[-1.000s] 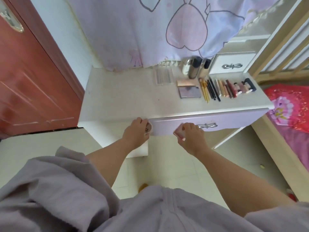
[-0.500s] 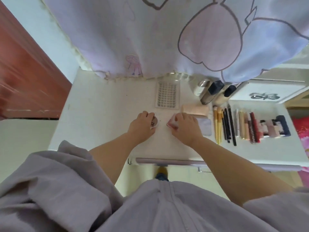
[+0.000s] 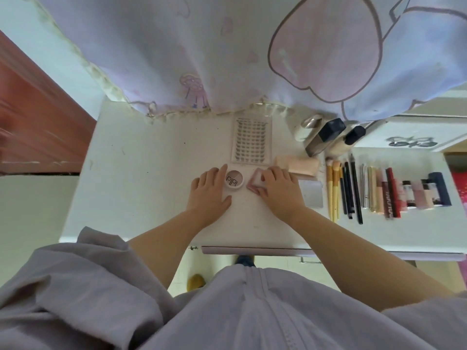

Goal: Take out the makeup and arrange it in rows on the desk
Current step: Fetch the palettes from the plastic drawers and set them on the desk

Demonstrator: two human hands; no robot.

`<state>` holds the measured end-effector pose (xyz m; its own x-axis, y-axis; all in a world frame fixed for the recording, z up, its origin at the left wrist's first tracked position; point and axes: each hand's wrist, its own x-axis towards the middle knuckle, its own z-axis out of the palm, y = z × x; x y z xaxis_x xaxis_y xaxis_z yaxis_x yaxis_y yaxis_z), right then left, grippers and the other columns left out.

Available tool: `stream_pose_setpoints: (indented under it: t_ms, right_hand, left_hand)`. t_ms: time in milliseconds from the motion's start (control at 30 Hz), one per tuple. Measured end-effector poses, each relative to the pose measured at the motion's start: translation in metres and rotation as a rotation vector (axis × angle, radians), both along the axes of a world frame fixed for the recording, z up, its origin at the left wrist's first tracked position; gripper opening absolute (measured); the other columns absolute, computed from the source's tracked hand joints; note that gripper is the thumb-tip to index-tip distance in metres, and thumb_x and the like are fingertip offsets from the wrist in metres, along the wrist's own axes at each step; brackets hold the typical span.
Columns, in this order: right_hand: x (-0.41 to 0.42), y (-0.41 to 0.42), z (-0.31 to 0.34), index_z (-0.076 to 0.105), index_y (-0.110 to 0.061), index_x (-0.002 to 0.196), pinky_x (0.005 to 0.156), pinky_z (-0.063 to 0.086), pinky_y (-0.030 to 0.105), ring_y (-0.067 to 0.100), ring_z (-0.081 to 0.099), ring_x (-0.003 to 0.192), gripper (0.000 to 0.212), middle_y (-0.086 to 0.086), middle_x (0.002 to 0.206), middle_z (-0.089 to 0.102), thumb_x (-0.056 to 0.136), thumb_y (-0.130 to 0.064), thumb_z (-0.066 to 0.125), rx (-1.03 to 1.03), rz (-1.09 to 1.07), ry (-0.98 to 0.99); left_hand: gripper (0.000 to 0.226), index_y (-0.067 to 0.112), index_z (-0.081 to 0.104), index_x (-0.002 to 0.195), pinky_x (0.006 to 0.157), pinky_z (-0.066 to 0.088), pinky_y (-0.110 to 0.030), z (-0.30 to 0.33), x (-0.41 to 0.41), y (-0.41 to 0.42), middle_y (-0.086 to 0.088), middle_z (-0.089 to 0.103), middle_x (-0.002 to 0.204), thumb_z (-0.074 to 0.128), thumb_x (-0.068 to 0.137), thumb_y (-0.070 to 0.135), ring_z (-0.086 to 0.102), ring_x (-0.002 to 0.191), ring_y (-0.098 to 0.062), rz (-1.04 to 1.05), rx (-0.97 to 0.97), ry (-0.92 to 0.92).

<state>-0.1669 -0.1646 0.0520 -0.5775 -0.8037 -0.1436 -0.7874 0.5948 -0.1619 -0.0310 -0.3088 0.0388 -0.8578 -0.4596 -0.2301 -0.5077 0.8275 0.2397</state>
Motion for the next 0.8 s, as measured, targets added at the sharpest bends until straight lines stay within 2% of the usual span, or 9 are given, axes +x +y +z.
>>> stream_pose_setpoints:
  t_ms: [33,100,167,267,400,500,567,700,800]
  right_hand:
    - [-0.001,0.000,0.002,0.053,-0.008,0.117,0.100,0.032,0.039,0.030,0.047,0.115,0.050,0.011,0.125,0.051,0.091,-0.045,0.030,0.013,0.005,0.017]
    - [-0.002,-0.001,0.006,0.054,-0.010,0.116,0.101,0.030,0.039,0.029,0.048,0.111,0.043,0.010,0.121,0.052,0.091,-0.042,0.038,-0.010,-0.005,0.030]
    - [0.003,-0.002,0.009,0.058,-0.008,0.104,0.092,0.039,0.042,0.032,0.053,0.099,0.038,0.012,0.109,0.057,0.088,-0.041,0.049,-0.114,-0.021,0.037]
    - [0.021,-0.001,0.006,0.059,-0.005,0.098,0.078,0.046,0.044,0.037,0.056,0.094,0.028,0.015,0.105,0.059,0.080,-0.023,0.070,-0.164,0.046,0.007]
    - [0.048,-0.001,-0.003,0.058,-0.005,0.097,0.076,0.048,0.043,0.035,0.055,0.096,0.027,0.016,0.105,0.059,0.080,-0.022,0.070,-0.151,0.064,-0.095]
    - [0.059,0.004,-0.011,0.059,-0.009,0.086,0.067,0.050,0.040,0.034,0.060,0.090,0.028,0.012,0.098,0.061,0.072,-0.025,0.078,-0.076,0.083,-0.071]
    - [0.059,0.006,-0.009,0.060,-0.011,0.081,0.067,0.047,0.038,0.031,0.060,0.088,0.028,0.009,0.098,0.062,0.070,-0.029,0.079,-0.022,0.100,-0.039]
    - [0.052,0.005,-0.005,0.062,-0.011,0.087,0.079,0.043,0.041,0.030,0.055,0.103,0.031,0.009,0.113,0.059,0.083,-0.041,0.062,-0.006,0.120,-0.027]
    - [0.047,0.012,0.000,0.062,-0.011,0.088,0.075,0.045,0.040,0.030,0.058,0.093,0.027,0.009,0.108,0.061,0.086,-0.038,0.061,-0.062,0.078,0.008]
  left_hand:
    - [0.076,0.016,0.003,0.150,0.114,0.012,-0.039,-0.003,0.008,0.000,-0.006,0.017,0.153,0.043,0.092,0.046,0.018,0.140,-0.024,0.034,-0.017,-0.017]
    - [0.072,0.014,0.000,0.151,0.117,0.000,-0.044,-0.011,0.022,0.001,-0.005,0.004,0.158,0.032,0.096,0.049,0.002,0.146,-0.021,0.077,-0.039,-0.072]
    - [0.068,0.014,-0.003,0.150,0.117,-0.007,-0.045,-0.019,0.031,0.003,-0.003,-0.007,0.159,0.023,0.098,0.049,-0.009,0.146,-0.018,0.075,-0.046,-0.109]
    - [0.066,0.016,-0.005,0.150,0.117,-0.010,-0.045,-0.023,0.033,0.005,-0.002,-0.010,0.159,0.020,0.099,0.048,-0.012,0.145,-0.017,0.075,-0.056,-0.095]
    - [0.066,0.015,-0.006,0.150,0.116,-0.010,-0.046,-0.026,0.033,0.006,-0.002,-0.010,0.159,0.019,0.098,0.048,-0.012,0.145,-0.017,0.079,-0.073,-0.101]
    - [0.066,0.015,-0.005,0.150,0.116,-0.010,-0.046,-0.027,0.033,0.005,-0.003,-0.010,0.159,0.019,0.098,0.048,-0.011,0.146,-0.018,0.071,-0.075,-0.093]
    - [0.067,0.015,-0.006,0.150,0.116,-0.010,-0.046,-0.027,0.032,0.005,-0.003,-0.010,0.159,0.018,0.098,0.049,-0.012,0.146,-0.018,0.075,-0.072,-0.092]
    - [0.067,0.016,-0.007,0.150,0.116,-0.010,-0.046,-0.028,0.033,0.005,-0.002,-0.011,0.158,0.016,0.097,0.049,-0.012,0.145,-0.017,0.067,-0.086,-0.103]
    - [0.065,0.016,-0.006,0.150,0.117,-0.008,-0.045,-0.025,0.033,0.004,-0.002,-0.011,0.159,0.018,0.098,0.049,-0.012,0.145,-0.017,0.060,-0.076,-0.107]
